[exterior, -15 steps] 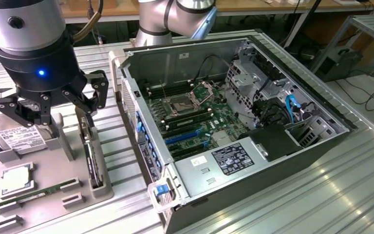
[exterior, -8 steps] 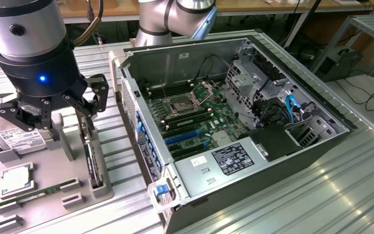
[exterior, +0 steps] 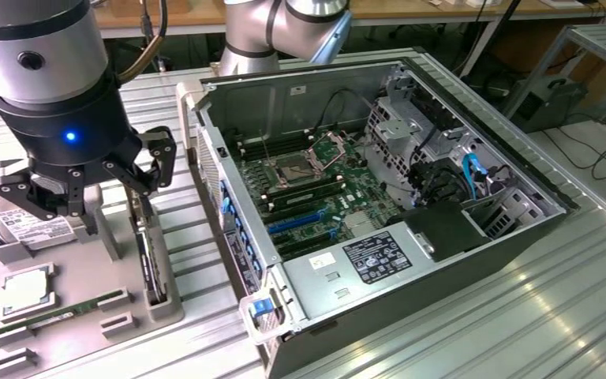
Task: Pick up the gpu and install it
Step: 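Pick up the gpu and move the gpu toward the slot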
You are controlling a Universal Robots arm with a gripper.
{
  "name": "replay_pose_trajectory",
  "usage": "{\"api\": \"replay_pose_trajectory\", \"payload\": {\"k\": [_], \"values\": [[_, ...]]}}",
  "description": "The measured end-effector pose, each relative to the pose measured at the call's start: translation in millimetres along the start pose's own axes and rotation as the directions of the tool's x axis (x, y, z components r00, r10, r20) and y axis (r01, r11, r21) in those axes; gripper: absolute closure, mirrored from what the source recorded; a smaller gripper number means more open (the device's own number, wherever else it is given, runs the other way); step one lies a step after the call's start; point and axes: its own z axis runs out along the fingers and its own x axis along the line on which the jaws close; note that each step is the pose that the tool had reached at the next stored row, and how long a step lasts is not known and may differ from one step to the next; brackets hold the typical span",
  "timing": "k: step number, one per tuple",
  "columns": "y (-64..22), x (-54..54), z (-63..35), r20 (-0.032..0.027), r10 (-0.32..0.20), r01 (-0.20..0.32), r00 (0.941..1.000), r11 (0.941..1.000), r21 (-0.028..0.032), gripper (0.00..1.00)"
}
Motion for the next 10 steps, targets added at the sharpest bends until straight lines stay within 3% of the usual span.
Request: {"api": "replay_pose_trajectory", "payload": {"k": [10], "values": [[-5.9, 1.7, 7.0, -0.0004, -0.015, 0.015, 0.9999, 0.9999, -0.0006, 0.4]]}}
